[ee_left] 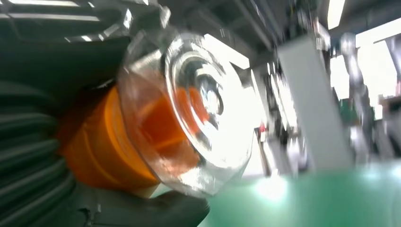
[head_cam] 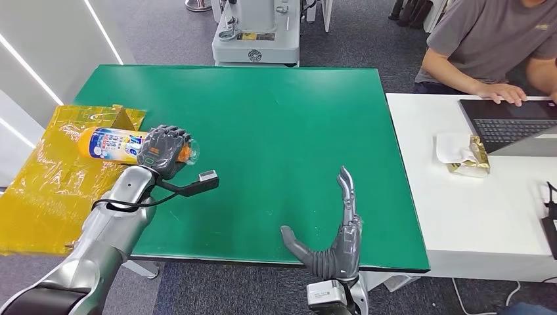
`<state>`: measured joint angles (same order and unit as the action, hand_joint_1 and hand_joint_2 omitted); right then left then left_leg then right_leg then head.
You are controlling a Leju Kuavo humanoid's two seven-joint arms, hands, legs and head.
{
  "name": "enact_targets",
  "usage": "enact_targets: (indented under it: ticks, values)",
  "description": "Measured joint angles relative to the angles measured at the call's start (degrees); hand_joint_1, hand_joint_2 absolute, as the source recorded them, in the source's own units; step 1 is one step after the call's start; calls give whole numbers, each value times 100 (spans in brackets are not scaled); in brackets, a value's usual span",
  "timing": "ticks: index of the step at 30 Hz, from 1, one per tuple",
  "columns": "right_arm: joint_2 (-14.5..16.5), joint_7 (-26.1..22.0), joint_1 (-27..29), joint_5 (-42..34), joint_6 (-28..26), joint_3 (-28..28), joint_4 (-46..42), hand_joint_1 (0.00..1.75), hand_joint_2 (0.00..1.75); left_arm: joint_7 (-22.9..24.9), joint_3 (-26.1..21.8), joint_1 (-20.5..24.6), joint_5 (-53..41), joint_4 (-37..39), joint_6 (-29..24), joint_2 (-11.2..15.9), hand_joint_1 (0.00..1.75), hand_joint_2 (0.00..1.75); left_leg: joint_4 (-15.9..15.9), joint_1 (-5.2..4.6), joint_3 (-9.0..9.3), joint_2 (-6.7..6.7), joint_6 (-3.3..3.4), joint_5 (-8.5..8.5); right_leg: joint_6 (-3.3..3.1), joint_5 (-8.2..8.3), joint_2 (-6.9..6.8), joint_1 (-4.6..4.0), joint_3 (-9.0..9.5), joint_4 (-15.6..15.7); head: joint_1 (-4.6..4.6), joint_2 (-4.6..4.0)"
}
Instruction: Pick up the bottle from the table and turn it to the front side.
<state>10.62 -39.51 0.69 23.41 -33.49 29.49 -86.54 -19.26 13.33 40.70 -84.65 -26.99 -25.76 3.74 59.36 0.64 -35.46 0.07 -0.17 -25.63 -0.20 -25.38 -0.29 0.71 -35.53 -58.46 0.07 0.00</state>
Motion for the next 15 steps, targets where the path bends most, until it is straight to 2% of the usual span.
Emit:
enact_targets:
  ticks: [4,9,15]
  values:
    - [6,38,13,15,48,-28,-79,0,175,15,-21,1,68,309,427,122,175,175,0,0,0,0,0,0,0,0,1,0,0,-1,-1,0]
    - [7,43,49,61,101,-53,-125,0,175,115,-92,-14,107,563,633,252,175,175,0,0,-1,-1,0,0,0,-1,-1,0,0,-1,0,0]
    - [9,9,131,95,38,-80,-145,0,175,533,-109,-82,-133,756,885,379,175,175,0,0,-1,-1,0,0,0,-1,-1,0,-1,0,0,0]
